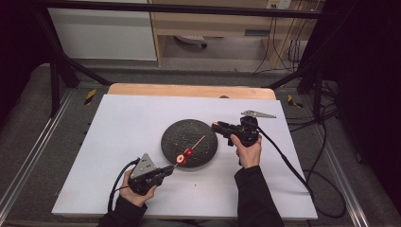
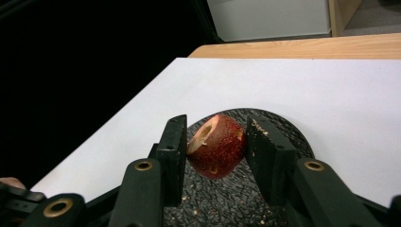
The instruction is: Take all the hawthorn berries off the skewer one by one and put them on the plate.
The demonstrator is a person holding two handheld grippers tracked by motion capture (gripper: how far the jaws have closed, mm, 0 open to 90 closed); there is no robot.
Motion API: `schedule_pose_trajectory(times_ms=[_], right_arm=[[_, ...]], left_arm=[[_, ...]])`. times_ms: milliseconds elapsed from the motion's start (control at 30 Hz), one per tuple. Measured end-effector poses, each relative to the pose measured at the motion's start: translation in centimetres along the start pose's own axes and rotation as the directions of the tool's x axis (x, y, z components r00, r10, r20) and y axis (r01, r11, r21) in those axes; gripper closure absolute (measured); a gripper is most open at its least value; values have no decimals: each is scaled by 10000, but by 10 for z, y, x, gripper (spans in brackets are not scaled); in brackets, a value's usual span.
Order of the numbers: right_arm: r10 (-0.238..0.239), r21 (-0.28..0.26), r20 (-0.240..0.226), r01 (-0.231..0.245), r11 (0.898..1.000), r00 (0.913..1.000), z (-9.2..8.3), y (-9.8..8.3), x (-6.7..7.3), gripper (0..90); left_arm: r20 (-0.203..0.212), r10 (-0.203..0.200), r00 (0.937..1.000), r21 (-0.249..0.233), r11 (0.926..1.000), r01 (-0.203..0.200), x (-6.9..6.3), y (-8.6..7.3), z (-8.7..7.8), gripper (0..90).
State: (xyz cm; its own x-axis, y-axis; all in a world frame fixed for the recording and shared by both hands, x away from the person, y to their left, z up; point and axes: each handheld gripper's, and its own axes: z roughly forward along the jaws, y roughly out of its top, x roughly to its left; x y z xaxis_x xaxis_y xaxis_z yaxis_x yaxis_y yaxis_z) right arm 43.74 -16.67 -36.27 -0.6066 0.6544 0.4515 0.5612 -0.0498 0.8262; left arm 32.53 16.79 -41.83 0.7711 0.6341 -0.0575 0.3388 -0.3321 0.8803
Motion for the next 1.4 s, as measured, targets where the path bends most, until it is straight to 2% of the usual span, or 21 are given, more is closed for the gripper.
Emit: schedule_pose_trajectory(times_ms=[133, 267, 533, 733, 933, 1167, 1200, 1233, 1300, 1333, 1400], right_arm=[[-83, 291, 150, 79, 9995, 9999, 10, -6, -2, 611], [-205, 885, 268, 181, 9959, 9994, 32, -23, -5, 611], [-390, 1840, 549, 283, 9825, 9977, 63, -51, -13, 611], [-662, 2225, 715, 488, 9737, 9952, 72, -62, -16, 610], [-848, 2424, 774, 638, 9681, 9934, 74, -65, -17, 596], [-1177, 2293, 688, 991, 9683, 9907, 64, -59, -12, 438], [-1278, 2231, 621, 1110, 9685, 9899, 60, -57, -9, 371], [-1278, 2231, 621, 1110, 9685, 9899, 60, -57, -9, 371], [-1307, 2132, 507, 1172, 9700, 9901, 54, -56, -5, 302], [-1280, 2043, 360, 1181, 9718, 9911, 49, -56, -2, 229], [-1258, 1989, 182, 1197, 9727, 9919, 42, -57, 0, 173]], left_arm=[[-101, -156, 9998, -102, 9998, 155, 4, 1, -3, 881], [-170, -367, 9992, -128, 9993, 365, 9, 0, -5, 881], [-265, -504, 9984, -113, 9987, 501, 12, 0, -5, 881], [-257, -513, 9984, -37, 9987, 512, 12, -1, -4, 881], [-229, -495, 9985, -2, 9988, 495, 11, -1, -3, 881], [-205, -477, 9986, 46, 9988, 478, 10, -1, -2, 881], [-202, -479, 9986, 53, 9988, 480, 10, -1, -2, 881], [-198, -473, 9987, 54, 9989, 474, 10, -1, -2, 881], [-200, -471, 9987, 58, 9989, 472, 9, -1, -1, 881], [-191, -463, 9987, 62, 9989, 465, 9, -1, -1, 881], [-166, -437, 9989, 91, 9990, 439, 8, -1, -1, 881]])
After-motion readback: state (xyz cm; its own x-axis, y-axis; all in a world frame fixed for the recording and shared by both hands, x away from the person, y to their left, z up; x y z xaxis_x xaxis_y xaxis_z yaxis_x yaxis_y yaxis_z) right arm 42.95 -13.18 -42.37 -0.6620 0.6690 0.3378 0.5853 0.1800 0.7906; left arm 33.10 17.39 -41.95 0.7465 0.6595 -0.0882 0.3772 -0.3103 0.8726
